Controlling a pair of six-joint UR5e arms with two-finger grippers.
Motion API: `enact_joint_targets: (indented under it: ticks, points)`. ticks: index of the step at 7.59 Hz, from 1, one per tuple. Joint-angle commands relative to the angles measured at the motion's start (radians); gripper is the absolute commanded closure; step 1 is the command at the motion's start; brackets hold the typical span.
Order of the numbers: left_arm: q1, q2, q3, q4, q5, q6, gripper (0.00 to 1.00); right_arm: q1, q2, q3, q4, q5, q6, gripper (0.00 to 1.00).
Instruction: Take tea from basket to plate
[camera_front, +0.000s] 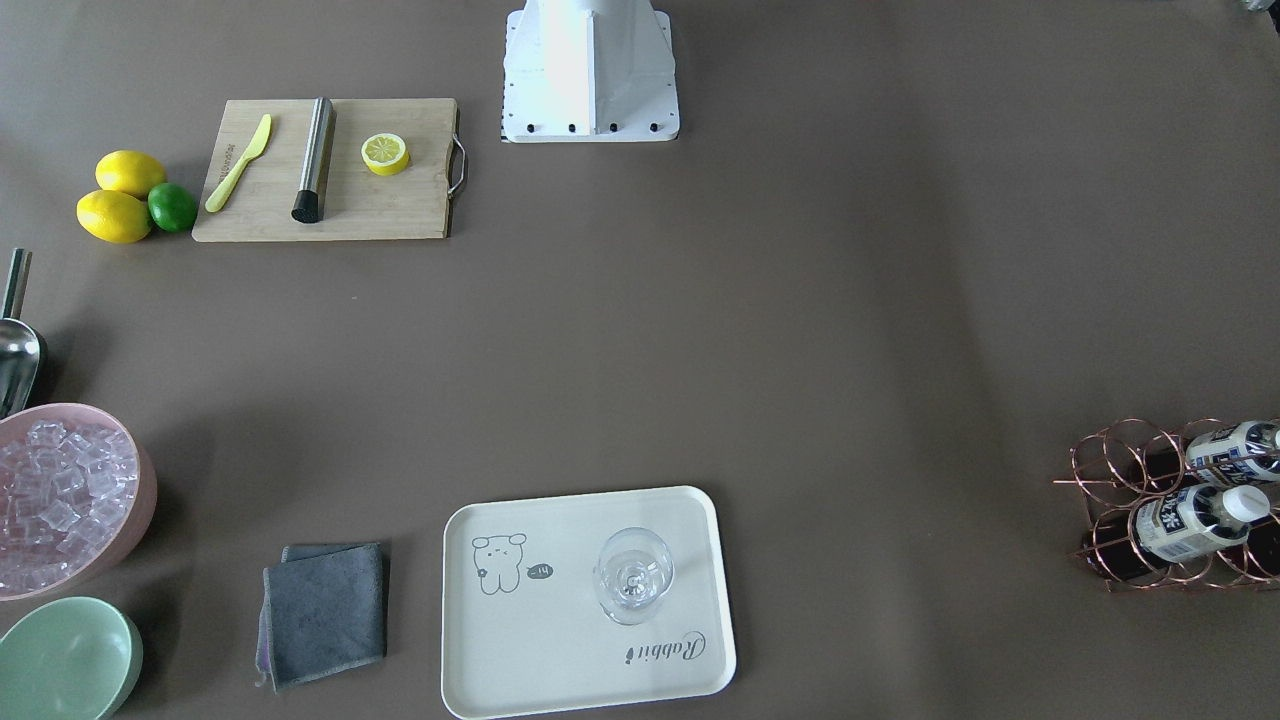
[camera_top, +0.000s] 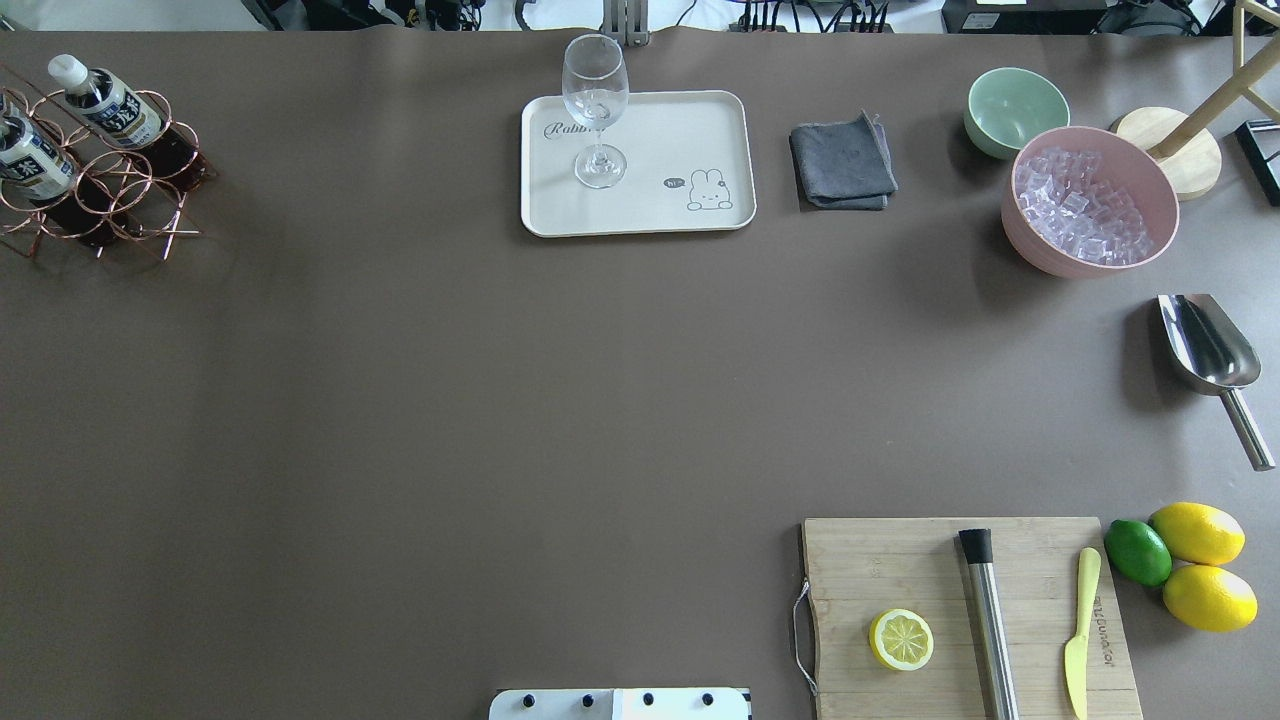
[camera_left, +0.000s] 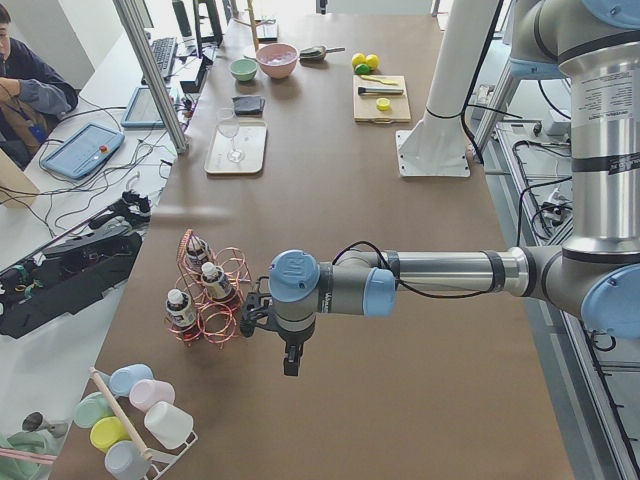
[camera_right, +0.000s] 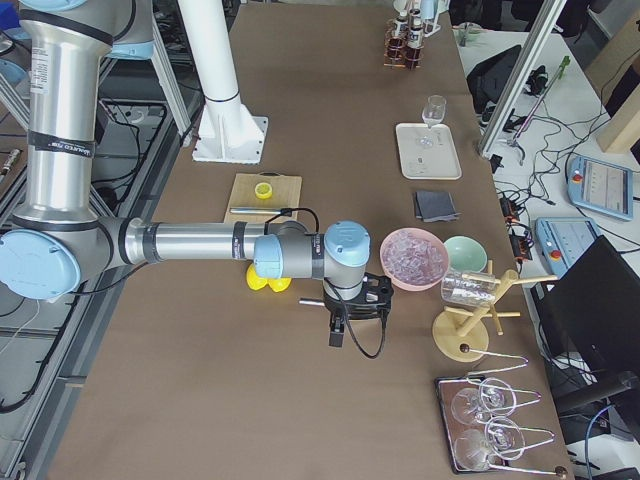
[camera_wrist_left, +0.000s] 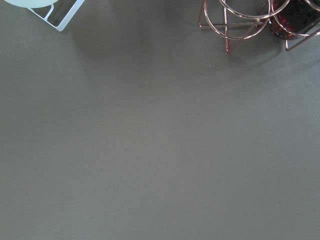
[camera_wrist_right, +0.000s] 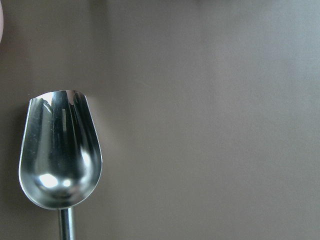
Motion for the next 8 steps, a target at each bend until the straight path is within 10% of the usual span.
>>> enact_joint_targets:
  ticks: [1, 8]
  points:
    - [0.003, -0.001, -0.001, 0.000, 0.000, -0.001, 0.02, 0.000, 0.000, -0.002, 0.002, 0.000, 0.000, 0.00]
    - [0.008, 0.001, 0.001, -0.023, 0.000, -0.001, 0.02, 0.000, 0.000, 0.000, 0.002, 0.002, 0.000, 0.00]
